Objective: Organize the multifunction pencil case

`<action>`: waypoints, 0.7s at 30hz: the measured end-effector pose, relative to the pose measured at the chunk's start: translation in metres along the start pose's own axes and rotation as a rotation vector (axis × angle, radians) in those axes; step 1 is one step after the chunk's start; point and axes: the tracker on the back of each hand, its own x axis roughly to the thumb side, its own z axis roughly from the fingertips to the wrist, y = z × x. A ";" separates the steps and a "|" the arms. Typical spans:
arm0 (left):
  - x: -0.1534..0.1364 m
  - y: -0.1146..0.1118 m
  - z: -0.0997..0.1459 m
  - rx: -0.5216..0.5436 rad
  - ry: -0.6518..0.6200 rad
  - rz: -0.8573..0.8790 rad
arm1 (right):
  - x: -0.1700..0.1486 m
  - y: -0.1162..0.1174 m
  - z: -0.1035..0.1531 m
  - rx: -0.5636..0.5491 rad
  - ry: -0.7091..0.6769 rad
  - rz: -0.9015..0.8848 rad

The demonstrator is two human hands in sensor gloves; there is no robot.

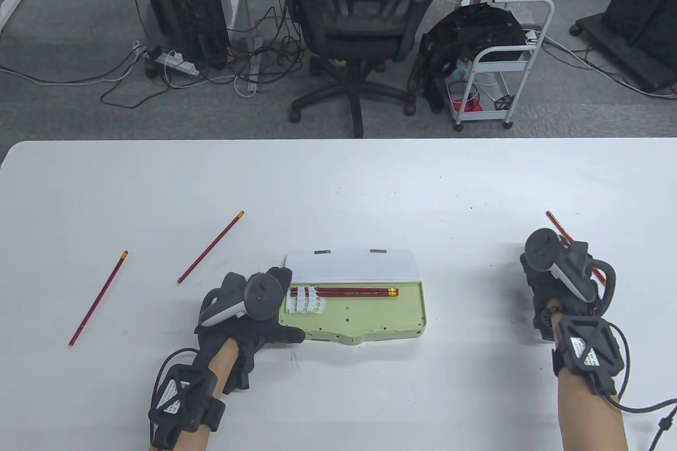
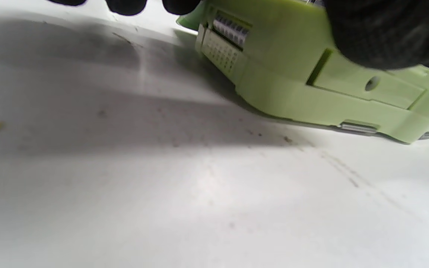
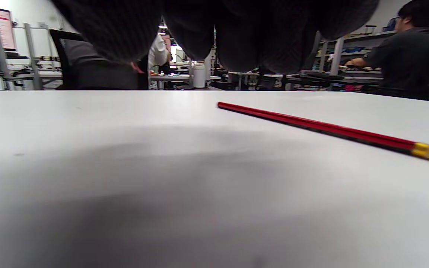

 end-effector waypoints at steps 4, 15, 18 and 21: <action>0.000 0.000 0.000 -0.004 -0.001 0.002 | -0.022 0.004 -0.012 0.007 0.082 0.065; 0.000 0.000 0.000 -0.005 0.001 0.000 | -0.049 0.020 -0.035 0.032 0.176 0.231; 0.000 0.000 0.000 -0.005 0.001 0.000 | -0.050 0.024 -0.038 0.065 0.188 0.246; 0.000 0.000 0.000 -0.007 0.001 0.003 | -0.051 0.029 -0.042 0.102 0.204 0.272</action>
